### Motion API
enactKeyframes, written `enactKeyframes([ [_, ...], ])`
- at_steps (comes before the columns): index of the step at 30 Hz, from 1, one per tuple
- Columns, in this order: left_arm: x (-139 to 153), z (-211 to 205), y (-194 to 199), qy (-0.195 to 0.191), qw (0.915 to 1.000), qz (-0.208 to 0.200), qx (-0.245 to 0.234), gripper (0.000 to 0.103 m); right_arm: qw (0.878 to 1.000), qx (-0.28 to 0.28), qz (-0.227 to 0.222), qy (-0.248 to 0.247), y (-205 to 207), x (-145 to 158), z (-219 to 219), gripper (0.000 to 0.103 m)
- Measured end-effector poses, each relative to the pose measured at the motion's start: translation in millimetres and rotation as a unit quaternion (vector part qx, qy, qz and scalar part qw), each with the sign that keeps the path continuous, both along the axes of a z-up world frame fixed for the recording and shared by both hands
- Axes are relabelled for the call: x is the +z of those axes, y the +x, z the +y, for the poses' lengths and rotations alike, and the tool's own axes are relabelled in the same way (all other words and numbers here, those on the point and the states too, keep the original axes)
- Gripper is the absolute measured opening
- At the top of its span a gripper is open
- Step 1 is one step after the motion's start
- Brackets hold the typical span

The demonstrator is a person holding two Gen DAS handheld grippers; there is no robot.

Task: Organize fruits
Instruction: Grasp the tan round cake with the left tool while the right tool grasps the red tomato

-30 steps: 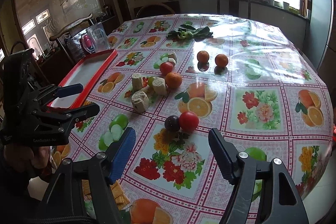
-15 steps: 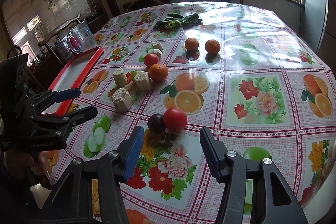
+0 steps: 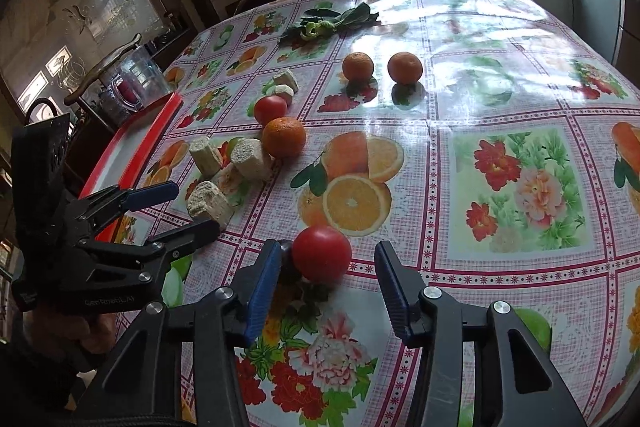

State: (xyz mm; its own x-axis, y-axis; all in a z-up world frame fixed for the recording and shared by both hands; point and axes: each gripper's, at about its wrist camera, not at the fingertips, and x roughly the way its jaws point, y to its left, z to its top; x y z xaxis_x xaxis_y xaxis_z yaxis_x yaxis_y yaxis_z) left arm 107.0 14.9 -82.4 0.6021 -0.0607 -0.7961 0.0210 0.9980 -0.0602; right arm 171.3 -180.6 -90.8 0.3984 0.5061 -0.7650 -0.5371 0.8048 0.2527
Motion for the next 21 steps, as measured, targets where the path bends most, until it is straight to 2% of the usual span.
enactKeyframes([
  [2, -6, 0, 4, -0.010, 0.9999, 0.007, -0.005, 0.075, 1.000, 0.001, 0.008, 0.014, 4, -3, 0, 0.044],
  [3, -7, -1, 4, -0.007, 1.0000, 0.002, -0.006, 0.073, 1.000, 0.002, 0.012, 0.022, 5, -4, 0, 0.040],
  [5, -6, -2, 5, 0.002, 1.0000, -0.004, -0.007, 0.062, 0.999, 0.003, 0.015, 0.030, 4, -3, -1, 0.034],
  [7, -5, -1, 5, -0.007, 0.9999, -0.006, -0.014, 0.042, 1.000, -0.002, 0.001, 0.013, 0, 0, 1, 0.032],
  [9, -4, 1, 3, -0.018, 0.9996, -0.005, -0.019, 0.032, 1.000, -0.002, -0.005, 0.009, -4, 2, 1, 0.032],
  [13, 1, 5, -6, -0.023, 0.9995, -0.010, -0.017, 0.032, 1.000, -0.004, -0.021, -0.002, -15, 8, 1, 0.032],
  [21, 20, 20, -39, -0.035, 0.9987, -0.037, -0.009, 0.032, 0.999, 0.007, -0.037, 0.019, -38, 28, 6, 0.032],
])
